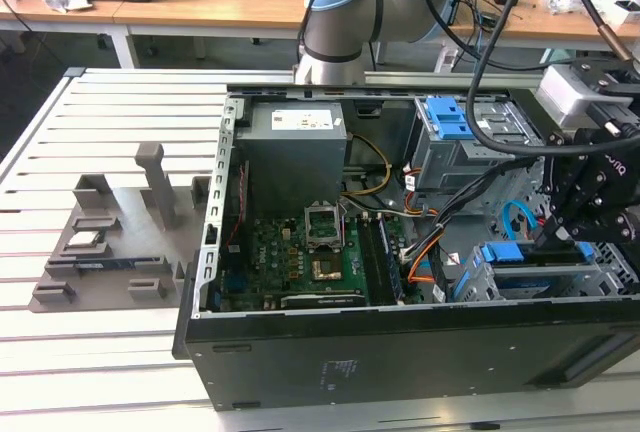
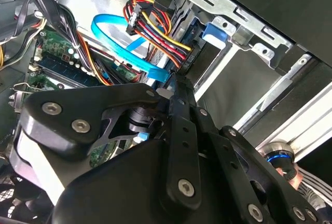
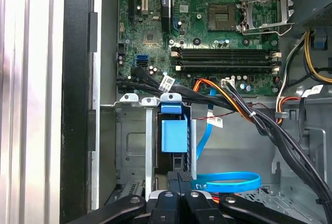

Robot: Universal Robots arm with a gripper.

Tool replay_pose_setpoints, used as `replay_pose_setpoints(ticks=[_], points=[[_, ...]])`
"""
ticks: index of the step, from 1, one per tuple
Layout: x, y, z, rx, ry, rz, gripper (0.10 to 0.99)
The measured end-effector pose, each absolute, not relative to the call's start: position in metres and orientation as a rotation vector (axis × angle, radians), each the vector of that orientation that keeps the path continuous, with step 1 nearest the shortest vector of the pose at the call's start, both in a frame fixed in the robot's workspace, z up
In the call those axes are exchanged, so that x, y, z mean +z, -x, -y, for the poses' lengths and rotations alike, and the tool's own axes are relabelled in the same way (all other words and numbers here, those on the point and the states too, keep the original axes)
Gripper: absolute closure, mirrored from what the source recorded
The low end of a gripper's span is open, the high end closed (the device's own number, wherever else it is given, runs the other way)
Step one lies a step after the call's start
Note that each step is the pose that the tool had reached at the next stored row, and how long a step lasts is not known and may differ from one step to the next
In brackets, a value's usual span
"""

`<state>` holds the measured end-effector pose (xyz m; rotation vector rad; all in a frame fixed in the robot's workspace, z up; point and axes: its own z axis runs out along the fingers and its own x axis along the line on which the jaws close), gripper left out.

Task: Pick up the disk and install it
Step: 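Insert the second disk wire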

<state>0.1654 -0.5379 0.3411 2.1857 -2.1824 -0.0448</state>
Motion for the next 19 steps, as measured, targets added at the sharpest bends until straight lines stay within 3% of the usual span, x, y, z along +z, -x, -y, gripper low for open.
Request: replay_pose_setpoints(ticks=[4, 5, 7, 9, 14, 19], points=[[0.341, -0.165, 0.538, -0.044, -2.186, 2.182, 0.973], [0.341, -0.165, 0.538, -0.044, -2.186, 2.182, 0.910], [0.350, -0.165, 0.534, -0.045, -2.186, 2.182, 0.910], [0.365, -0.165, 0.529, -0.044, -2.185, 2.182, 0.984], [0.393, -0.165, 0.527, -0.044, -2.185, 2.182, 0.984], [0.400, -0.165, 0.527, -0.044, -2.185, 2.182, 0.984]])
